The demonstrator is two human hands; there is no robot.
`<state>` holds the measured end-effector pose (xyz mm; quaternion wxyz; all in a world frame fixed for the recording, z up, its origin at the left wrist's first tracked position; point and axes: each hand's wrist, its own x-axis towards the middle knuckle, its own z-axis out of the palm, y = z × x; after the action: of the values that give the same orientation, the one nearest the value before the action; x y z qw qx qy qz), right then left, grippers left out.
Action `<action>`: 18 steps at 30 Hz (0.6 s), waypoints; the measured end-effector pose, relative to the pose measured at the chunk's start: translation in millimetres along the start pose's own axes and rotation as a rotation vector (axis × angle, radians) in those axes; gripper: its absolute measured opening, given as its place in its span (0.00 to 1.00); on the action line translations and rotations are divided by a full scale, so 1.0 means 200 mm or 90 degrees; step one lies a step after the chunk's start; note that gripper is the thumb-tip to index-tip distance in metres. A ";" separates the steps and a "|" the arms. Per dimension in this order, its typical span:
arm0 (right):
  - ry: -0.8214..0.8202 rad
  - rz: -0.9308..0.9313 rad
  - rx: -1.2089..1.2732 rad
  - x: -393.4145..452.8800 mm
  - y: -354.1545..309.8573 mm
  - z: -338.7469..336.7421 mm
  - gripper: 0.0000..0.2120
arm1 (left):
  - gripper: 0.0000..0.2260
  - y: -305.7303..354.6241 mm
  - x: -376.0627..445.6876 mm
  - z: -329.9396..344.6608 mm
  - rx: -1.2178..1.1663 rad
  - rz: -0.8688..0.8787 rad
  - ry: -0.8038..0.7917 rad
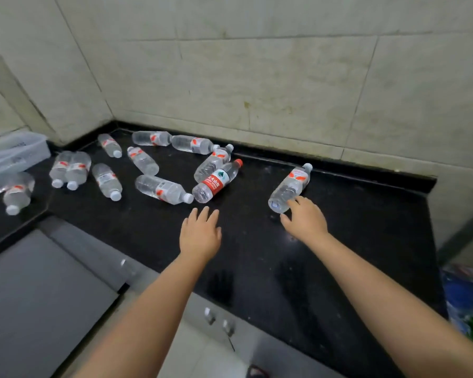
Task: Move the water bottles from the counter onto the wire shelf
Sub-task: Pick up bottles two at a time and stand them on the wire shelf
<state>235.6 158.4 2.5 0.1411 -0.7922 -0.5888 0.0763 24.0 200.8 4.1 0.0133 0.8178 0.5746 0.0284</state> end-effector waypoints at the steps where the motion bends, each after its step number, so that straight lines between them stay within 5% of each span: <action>1: 0.006 0.014 0.005 0.06 0.01 0.03 0.17 | 0.22 -0.03 0.08 0.03 0.005 0.014 -0.001; 9: -0.002 0.186 0.045 0.59 0.09 0.19 0.21 | 0.16 -0.19 0.72 0.18 -0.003 0.118 0.006; 18: 0.012 0.422 0.100 0.98 0.10 0.32 0.36 | 0.21 -0.21 1.22 0.27 -0.039 0.188 -0.110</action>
<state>293.3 349.4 -55.8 0.1746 -0.9279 -0.2904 0.1555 69.6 445.0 -44.1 0.0836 0.8918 0.4441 -0.0228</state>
